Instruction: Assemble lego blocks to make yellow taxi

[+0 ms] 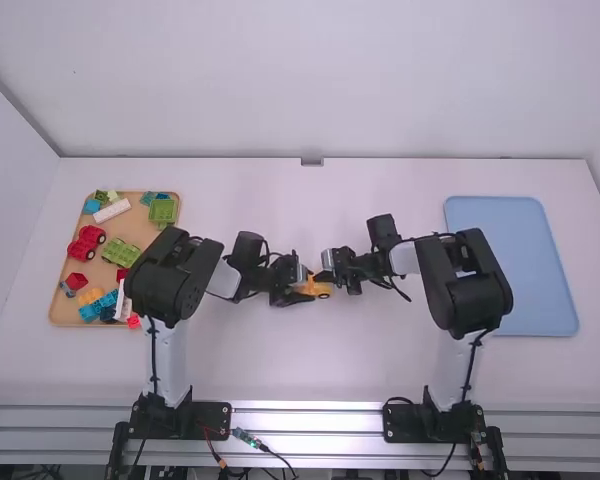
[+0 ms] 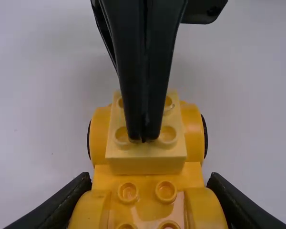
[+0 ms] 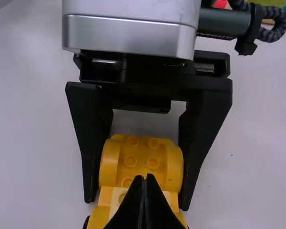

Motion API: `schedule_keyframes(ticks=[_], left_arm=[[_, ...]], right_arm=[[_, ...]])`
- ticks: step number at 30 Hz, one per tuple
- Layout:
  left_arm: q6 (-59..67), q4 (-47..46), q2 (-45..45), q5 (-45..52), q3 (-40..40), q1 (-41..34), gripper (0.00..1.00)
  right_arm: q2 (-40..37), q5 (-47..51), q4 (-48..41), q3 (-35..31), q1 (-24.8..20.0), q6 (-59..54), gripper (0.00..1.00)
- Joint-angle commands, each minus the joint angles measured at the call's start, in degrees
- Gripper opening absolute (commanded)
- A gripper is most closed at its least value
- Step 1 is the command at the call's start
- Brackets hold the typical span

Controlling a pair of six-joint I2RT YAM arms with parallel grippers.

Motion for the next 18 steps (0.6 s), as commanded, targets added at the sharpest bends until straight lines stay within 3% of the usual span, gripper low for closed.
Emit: schedule_keyframes(ticks=[1,9,18], left_arm=[[-0.16,-1.55,2.25,-7.43,-1.53,0.22,0.06],[-0.22,-1.11,2.25,-7.43,-1.18,0.24,0.04],[-1.69,0.74,2.25,-8.81,-1.2,0.24,0.03]], right_arm=[[1.16,6.49,-2.29,-1.66,0.66,0.11,0.0],[7.45,4.59,-0.98,-0.31,-1.03,-0.15,0.0],[10.18,-0.76,-21.92,5.62,-5.68,-20.79,0.0]])
